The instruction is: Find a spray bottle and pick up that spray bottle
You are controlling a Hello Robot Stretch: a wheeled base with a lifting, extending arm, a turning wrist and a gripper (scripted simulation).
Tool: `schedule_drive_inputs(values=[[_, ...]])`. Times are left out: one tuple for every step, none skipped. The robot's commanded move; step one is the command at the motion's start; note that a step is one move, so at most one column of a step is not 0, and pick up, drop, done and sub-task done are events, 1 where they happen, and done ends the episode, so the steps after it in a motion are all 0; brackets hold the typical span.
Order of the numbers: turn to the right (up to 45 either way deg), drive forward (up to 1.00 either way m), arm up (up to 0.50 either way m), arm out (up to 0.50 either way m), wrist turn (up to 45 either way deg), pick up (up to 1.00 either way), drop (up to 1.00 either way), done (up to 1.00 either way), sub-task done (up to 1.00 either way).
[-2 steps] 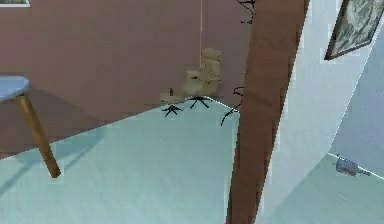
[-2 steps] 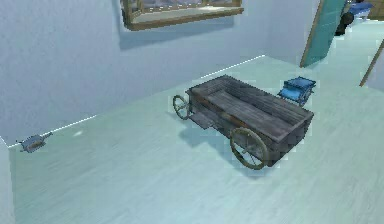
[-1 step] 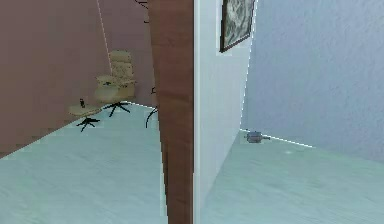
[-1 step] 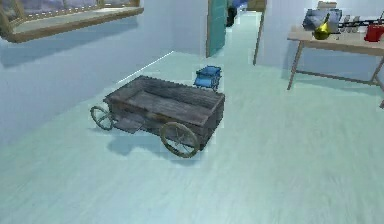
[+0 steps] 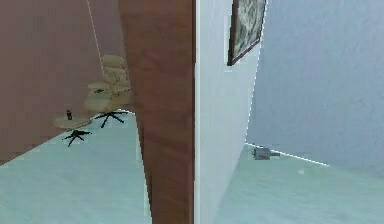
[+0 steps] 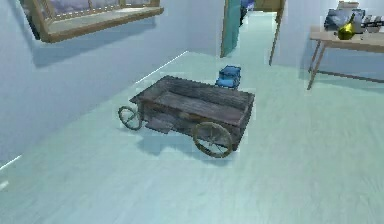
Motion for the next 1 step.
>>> schedule_drive_inputs(values=[[-45.0,0.0,0.0,0.0,0.0,0.0,0.0,0.0,0.0]])
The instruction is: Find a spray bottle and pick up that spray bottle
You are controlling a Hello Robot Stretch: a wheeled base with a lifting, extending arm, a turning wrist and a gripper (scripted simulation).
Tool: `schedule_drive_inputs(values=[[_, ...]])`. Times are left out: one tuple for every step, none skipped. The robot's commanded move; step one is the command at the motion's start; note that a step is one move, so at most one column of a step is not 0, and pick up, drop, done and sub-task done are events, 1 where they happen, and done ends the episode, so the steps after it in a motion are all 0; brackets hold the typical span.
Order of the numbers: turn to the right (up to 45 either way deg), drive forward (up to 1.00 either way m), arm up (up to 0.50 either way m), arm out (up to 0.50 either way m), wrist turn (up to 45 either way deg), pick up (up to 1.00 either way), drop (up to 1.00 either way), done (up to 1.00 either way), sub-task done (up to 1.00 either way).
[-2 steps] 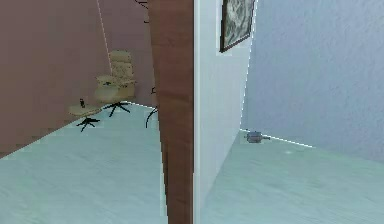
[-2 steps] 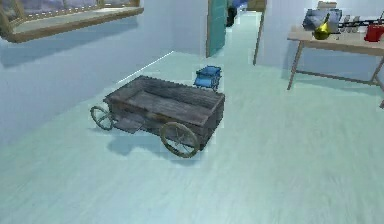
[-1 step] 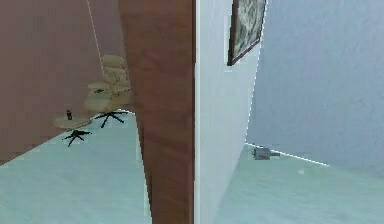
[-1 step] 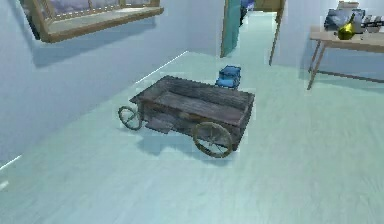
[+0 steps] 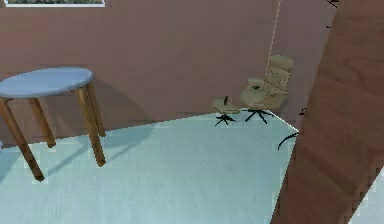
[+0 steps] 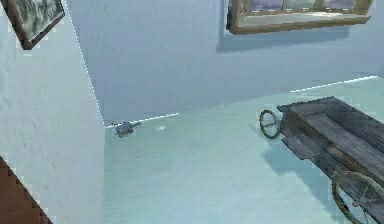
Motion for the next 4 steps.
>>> schedule_drive_inputs(values=[[-15.0,0.0,0.0,0.0,0.0,0.0,0.0,0.0,0.0],[0.0,0.45,0.0,0.0,0.0,0.0,0.0,0.0,0.0],[-45.0,0.0,0.0,0.0,0.0,0.0,0.0,0.0,0.0],[-21.0,0.0,0.0,0.0,0.0,0.0,0.0,0.0,0.0]])
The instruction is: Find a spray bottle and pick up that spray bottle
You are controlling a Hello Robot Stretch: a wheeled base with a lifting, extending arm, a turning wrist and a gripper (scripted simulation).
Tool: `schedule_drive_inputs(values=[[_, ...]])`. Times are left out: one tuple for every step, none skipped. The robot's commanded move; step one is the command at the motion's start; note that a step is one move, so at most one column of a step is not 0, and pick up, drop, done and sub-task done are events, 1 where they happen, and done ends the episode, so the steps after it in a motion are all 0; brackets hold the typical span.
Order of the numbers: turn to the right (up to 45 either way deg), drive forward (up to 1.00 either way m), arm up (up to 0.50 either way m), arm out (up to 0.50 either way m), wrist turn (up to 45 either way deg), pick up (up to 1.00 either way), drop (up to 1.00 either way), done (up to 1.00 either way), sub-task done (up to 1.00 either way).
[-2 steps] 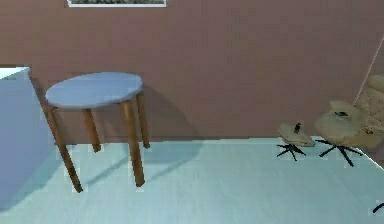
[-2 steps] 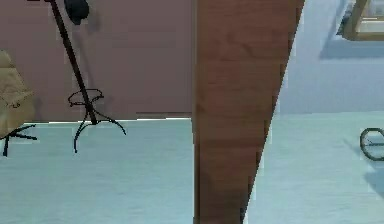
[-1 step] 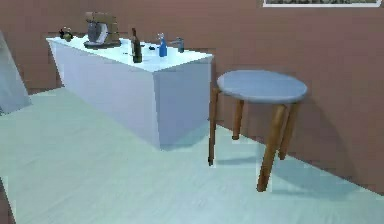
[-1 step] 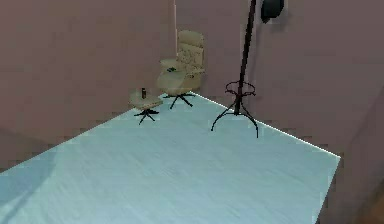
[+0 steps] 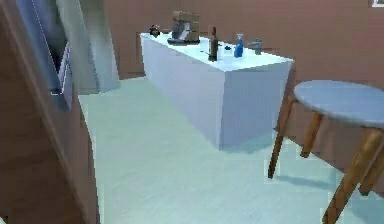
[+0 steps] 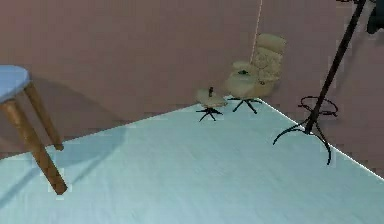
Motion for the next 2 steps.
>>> schedule_drive_inputs(values=[[0.0,0.25,0.0,0.0,0.0,0.0,0.0,0.0,0.0],[45.0,0.0,0.0,0.0,0.0,0.0,0.0,0.0,0.0]])
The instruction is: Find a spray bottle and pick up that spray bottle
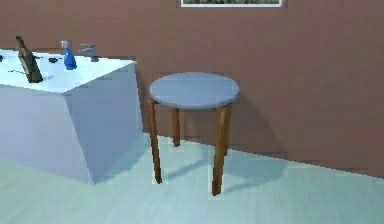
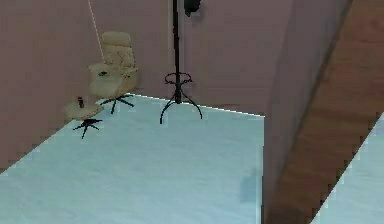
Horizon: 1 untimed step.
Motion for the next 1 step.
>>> schedule_drive_inputs(values=[[36.0,0.0,0.0,0.0,0.0,0.0,0.0,0.0,0.0]])
